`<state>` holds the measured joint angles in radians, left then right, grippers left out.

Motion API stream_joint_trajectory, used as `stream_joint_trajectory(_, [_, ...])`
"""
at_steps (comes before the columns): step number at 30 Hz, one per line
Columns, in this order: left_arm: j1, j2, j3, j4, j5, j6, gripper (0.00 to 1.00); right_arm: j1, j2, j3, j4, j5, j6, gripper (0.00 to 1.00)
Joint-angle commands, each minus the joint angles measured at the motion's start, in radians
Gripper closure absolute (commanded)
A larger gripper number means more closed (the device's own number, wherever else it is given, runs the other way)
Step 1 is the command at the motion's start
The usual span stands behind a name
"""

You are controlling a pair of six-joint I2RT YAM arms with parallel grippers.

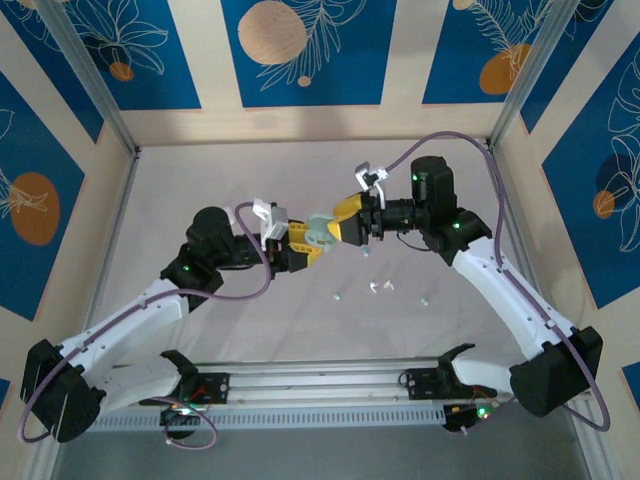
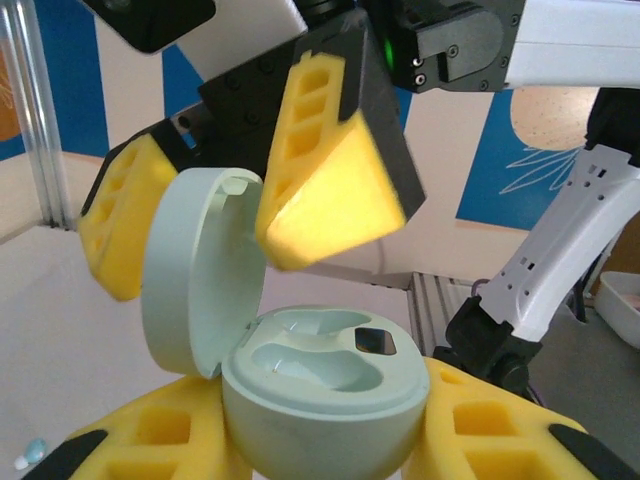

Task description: Insert the wireless bluetooth earbuds into the charging case

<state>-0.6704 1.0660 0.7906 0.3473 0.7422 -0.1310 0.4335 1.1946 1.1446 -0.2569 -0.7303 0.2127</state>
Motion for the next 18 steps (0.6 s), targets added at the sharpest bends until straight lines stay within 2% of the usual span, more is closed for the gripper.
stream_joint_trajectory(1, [-0.009, -0.031, -0.037, 0.061, -0.089, -0.019, 0.71, -0.002, -0.037, 0.044, -0.02, -0.029, 0.051, 0.28])
stream_joint_trajectory(4, [-0.011, -0.048, -0.087, 0.131, -0.147, -0.045, 0.71, -0.003, -0.094, 0.041, -0.043, 0.042, 0.062, 0.24])
stream_joint_trajectory(8, [-0.01, -0.078, -0.137, 0.176, -0.216, -0.061, 0.72, -0.038, -0.171, 0.005, -0.13, 0.276, 0.089, 0.26])
stream_joint_trajectory(11, [-0.01, -0.114, -0.165, 0.186, -0.258, -0.068, 0.72, -0.118, -0.171, -0.028, -0.248, 0.433, 0.187, 0.4])
stream_joint_trajectory(14, [-0.01, -0.15, -0.18, 0.195, -0.277, -0.089, 0.72, -0.204, -0.123, -0.069, -0.388, 0.482, 0.269, 0.48])
stream_joint_trajectory(18, [-0.01, -0.184, -0.177, 0.171, -0.273, -0.108, 0.72, -0.24, -0.028, -0.115, -0.528, 0.499, 0.291, 0.53])
